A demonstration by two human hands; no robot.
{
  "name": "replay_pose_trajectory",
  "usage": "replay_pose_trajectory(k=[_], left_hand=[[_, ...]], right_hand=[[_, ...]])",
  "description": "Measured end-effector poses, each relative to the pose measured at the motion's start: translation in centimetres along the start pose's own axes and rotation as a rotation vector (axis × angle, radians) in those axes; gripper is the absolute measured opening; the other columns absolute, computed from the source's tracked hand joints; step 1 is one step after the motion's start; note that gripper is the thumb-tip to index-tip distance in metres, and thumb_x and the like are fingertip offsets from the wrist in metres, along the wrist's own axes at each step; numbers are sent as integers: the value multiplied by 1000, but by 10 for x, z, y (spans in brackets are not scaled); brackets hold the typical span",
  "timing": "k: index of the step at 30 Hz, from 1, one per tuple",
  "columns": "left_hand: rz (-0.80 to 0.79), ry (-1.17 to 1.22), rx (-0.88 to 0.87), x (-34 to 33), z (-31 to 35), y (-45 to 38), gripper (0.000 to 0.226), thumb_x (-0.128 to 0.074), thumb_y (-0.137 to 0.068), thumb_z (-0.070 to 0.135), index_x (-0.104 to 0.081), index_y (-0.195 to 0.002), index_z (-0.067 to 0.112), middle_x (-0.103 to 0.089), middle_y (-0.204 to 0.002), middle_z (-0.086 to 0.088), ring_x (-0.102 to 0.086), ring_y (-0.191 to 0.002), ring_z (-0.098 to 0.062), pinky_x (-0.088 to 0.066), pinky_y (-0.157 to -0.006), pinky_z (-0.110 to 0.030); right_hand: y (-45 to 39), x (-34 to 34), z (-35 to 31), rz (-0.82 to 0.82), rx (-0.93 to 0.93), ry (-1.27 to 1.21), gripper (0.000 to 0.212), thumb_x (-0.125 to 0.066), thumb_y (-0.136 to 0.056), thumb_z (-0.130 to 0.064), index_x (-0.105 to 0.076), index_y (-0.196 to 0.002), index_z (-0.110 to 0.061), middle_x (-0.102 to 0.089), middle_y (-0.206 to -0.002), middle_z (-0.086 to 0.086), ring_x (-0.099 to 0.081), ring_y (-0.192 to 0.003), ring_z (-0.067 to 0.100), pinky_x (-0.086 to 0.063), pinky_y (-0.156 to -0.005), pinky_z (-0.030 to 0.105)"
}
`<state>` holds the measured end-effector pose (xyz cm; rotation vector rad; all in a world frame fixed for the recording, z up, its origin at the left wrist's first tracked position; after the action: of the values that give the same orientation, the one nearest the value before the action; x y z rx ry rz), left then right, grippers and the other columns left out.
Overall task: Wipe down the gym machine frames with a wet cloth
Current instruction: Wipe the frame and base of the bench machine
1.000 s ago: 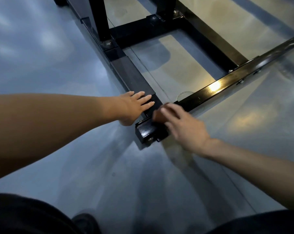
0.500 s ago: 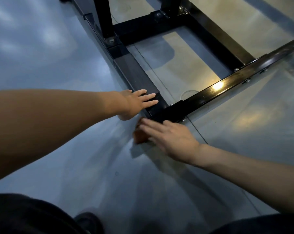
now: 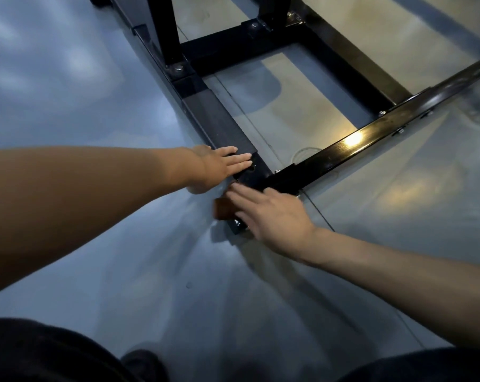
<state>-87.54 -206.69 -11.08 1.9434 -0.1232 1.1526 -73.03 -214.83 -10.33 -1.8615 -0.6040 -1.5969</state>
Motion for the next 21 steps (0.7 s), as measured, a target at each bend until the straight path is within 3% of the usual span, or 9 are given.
replay_pose_trajectory(k=[3, 5, 7, 10, 12, 15, 18, 21], left_hand=[[4, -3, -12, -3, -2, -1, 101, -43, -92, -6, 27, -157, 26, 31, -165, 13, 11, -158, -22, -43, -111, -43], [13, -17, -24, 1, -3, 1, 101, -44, -92, -6, 26, -158, 27, 30, -165, 13, 9, -158, -22, -44, -111, -44], [18, -39, -30, 5, -3, 0, 99, -44, -94, -4, 25, -158, 28, 29, -165, 13, 7, -158, -21, -42, -112, -46], [27, -42, -5, 4, -2, 1, 99, -46, -96, -2, 24, -159, 28, 28, -166, 14, 7, -158, -20, -46, -107, -42], [43, -30, -7, 5, 1, 2, 97, -47, -97, 0, 22, -160, 26, 26, -167, 13, 6, -158, -20, -44, -109, -40], [58, 18, -15, 5, 2, 4, 92, -41, -95, -2, 15, -162, 25, 21, -168, 12, 3, -158, -20, -48, -99, -35], [43, -2, -44, -2, -4, 7, 98, -35, -88, -10, 21, -160, 26, 29, -165, 13, 12, -157, -20, -50, -89, -31], [22, -72, -54, -4, -3, 5, 98, -35, -89, -9, 28, -157, 22, 35, -163, 9, 17, -156, -23, -52, -95, -34]], right_hand=[[11, 16, 59, 42, -233, 11, 42, -59, -100, -37, -58, -141, -34, -54, -150, -15, -67, -83, 31, -60, -65, 40], [10, 20, 72, 1, -291, 64, 41, -53, -102, -40, -56, -143, -33, -53, -151, -15, -67, -93, 32, -59, -71, 40], [1, 18, 43, -38, -195, 44, 39, -44, -103, -41, -53, -140, -32, -51, -149, -13, -67, -93, 31, -59, -69, 42], [0, 2, -15, -52, 42, -32, 43, -43, -101, -40, -56, -141, -29, -54, -150, -9, -62, -73, 30, -54, -54, 39], [4, -2, -10, -54, 74, -17, 45, -42, -102, -41, -55, -144, -31, -52, -152, -12, -60, -69, 29, -53, -52, 38], [14, 9, 51, -12, -117, -38, 46, -41, -102, -44, -52, -147, -38, -47, -156, -19, -65, -82, 31, -60, -68, 43], [27, 21, 120, -30, -375, -5, 47, -39, -105, -45, -46, -152, -38, -40, -161, -18, -66, -105, 33, -59, -86, 46], [16, 25, 94, -26, -378, 18, 42, -45, -106, -41, -48, -148, -32, -44, -159, -13, -67, -102, 34, -59, -80, 46]])
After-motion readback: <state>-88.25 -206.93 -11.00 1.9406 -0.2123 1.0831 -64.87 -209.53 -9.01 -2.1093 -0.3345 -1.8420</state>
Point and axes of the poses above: each hand's wrist, its own y-axis away from the middle knuckle, its own x-axis out of the back of the hand, z = x × y, the point moved 5 cm from there along -y, towards the middle knuckle
